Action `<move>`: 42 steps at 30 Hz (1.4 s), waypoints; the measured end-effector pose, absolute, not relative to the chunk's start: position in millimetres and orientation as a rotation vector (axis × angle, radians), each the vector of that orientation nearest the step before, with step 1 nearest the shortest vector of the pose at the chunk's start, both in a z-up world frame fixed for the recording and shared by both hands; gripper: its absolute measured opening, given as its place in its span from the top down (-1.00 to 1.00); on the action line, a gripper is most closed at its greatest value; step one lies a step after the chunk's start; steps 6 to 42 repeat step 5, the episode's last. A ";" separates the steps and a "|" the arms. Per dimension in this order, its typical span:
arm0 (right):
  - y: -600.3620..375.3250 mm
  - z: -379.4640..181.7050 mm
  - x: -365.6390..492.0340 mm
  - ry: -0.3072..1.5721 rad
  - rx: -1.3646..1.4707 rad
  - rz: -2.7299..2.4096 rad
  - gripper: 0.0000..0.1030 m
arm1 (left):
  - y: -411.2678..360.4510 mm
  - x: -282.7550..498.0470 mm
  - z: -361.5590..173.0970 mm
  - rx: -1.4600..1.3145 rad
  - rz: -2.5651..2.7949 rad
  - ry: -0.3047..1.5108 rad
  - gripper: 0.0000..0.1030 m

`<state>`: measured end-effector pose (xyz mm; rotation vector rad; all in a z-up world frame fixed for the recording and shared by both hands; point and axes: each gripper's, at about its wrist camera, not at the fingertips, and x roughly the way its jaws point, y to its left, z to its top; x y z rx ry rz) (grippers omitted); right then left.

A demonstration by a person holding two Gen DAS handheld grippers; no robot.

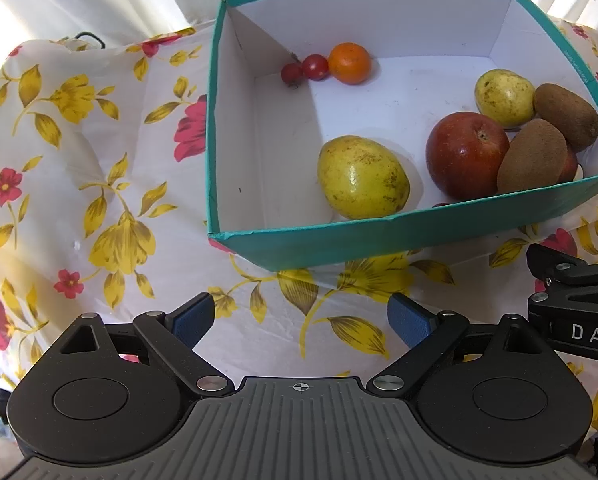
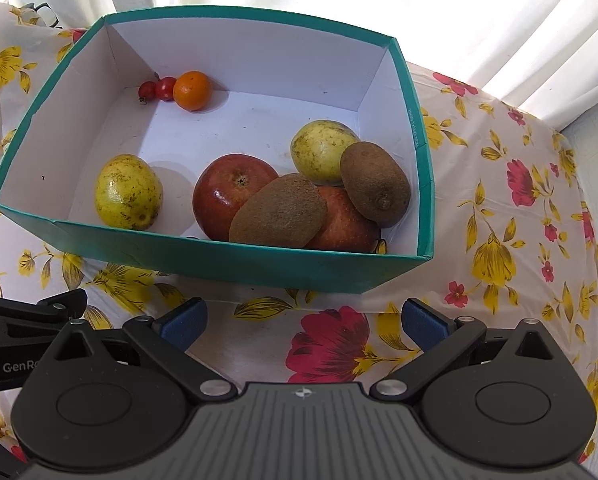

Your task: Organize fruits

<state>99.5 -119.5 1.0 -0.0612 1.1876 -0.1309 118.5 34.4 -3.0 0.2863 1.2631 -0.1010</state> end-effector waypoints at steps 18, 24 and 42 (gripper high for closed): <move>-119.7 1.6 99.1 1.186 -0.061 -0.134 -1.00 | 34.1 118.3 -2.4 0.288 -0.102 1.259 -0.88; -119.7 1.6 99.1 1.186 -0.061 -0.134 -1.00 | 34.1 118.3 -2.4 0.288 -0.102 1.259 -0.88; -119.7 1.6 99.1 1.186 -0.061 -0.134 -1.00 | 34.1 118.3 -2.4 0.288 -0.102 1.259 -0.88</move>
